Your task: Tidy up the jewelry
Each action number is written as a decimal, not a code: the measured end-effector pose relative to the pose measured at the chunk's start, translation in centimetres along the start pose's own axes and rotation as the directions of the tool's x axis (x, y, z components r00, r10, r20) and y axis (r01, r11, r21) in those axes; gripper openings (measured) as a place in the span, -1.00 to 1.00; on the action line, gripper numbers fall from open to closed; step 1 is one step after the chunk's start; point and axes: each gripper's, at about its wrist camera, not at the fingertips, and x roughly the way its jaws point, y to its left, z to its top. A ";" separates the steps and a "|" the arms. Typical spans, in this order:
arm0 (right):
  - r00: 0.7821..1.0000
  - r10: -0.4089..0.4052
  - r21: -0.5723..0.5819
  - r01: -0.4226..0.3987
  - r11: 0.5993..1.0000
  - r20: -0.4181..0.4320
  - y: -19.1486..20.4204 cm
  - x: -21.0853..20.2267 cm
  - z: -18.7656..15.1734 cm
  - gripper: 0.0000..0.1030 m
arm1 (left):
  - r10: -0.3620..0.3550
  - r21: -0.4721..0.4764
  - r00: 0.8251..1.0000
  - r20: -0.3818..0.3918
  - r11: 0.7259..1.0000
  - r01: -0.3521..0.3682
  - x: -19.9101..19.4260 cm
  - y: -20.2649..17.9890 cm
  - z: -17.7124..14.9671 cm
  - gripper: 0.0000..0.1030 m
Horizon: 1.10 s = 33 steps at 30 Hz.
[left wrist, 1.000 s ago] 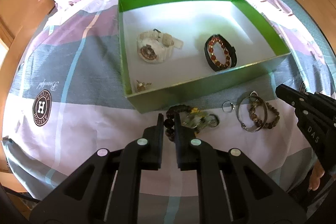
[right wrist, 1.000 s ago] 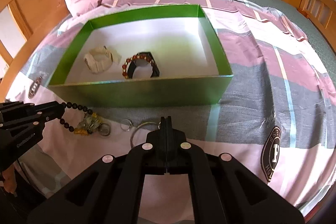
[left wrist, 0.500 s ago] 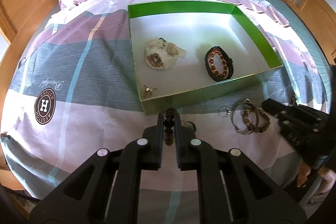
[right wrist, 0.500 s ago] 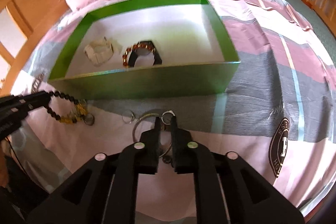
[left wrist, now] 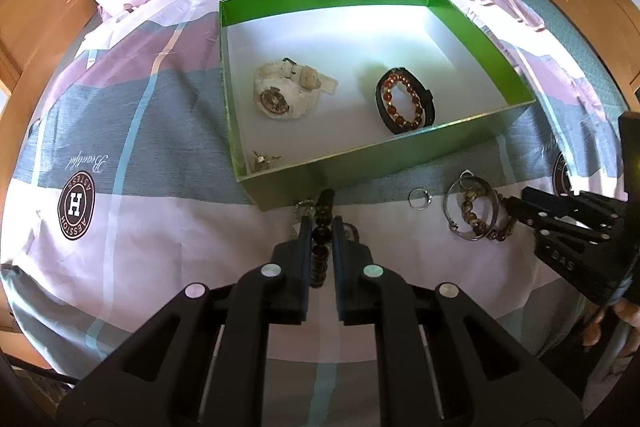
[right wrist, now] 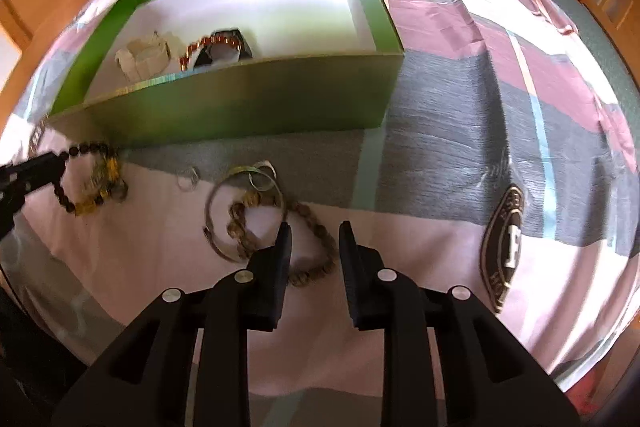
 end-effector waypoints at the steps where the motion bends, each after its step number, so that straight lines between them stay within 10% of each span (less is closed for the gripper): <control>1: 1.000 -0.013 -0.021 0.013 1.000 -0.020 0.2 0.4 -0.3 -0.51 | 0.011 0.013 1.000 -0.002 1.000 -0.011 0.2 -0.4 -0.1 -0.80; 11: 1.000 -0.003 -0.093 0.005 0.996 0.022 1.8 0.2 -0.7 -0.86 | 0.000 0.102 1.000 -0.031 0.995 0.003 1.4 -3.7 -1.4 -0.80; 21: 0.939 0.156 -0.053 -0.146 0.988 0.306 1.2 -6.2 0.3 -0.86 | -0.102 0.053 0.976 0.190 0.994 0.093 -6.3 -2.1 0.3 -0.80; 33: 0.929 0.195 -0.082 -0.178 0.981 0.316 2.6 -6.1 1.0 -0.86 | -0.074 0.042 0.990 0.124 0.997 0.070 -4.3 -1.4 0.1 -0.80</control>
